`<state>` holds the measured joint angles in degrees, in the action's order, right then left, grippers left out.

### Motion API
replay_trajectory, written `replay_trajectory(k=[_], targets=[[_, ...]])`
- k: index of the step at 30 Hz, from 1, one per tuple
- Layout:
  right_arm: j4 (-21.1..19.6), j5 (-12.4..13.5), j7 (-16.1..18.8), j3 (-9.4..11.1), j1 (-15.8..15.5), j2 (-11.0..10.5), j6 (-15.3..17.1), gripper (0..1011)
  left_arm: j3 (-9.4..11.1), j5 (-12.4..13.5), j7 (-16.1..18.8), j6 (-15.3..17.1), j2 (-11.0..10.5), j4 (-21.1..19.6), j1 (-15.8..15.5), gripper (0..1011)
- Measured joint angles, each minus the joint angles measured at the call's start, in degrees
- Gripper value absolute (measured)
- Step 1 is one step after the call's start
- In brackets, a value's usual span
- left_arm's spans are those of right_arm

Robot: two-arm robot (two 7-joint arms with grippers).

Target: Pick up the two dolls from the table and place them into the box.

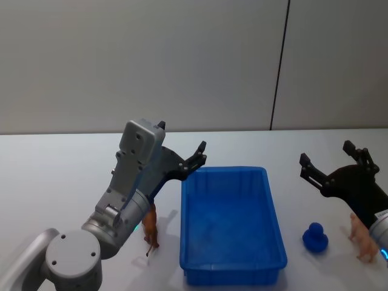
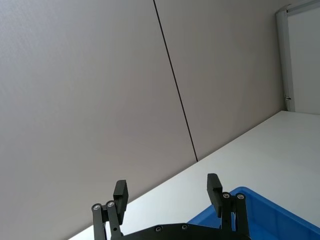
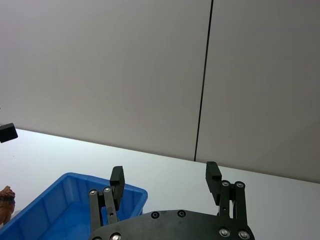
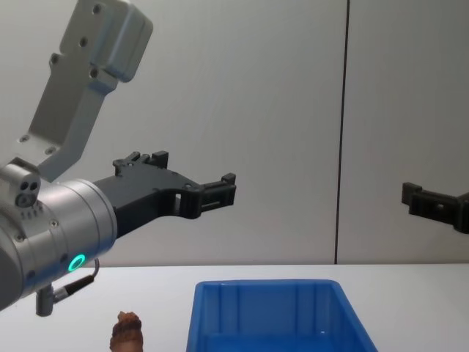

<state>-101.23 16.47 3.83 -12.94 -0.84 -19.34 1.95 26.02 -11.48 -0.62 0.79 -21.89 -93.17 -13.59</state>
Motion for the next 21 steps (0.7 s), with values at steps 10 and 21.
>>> replay_trajectory(k=[10,21], targets=[[0.00,0.00,0.00,0.00,0.00,0.00,0.00,1001,0.00,0.00,0.00,0.00,0.00,0.00,0.00,1001],[0.00,0.00,0.00,0.00,0.00,0.00,0.00,1001,0.00,0.00,0.00,0.00,0.00,0.00,0.00,1001]])
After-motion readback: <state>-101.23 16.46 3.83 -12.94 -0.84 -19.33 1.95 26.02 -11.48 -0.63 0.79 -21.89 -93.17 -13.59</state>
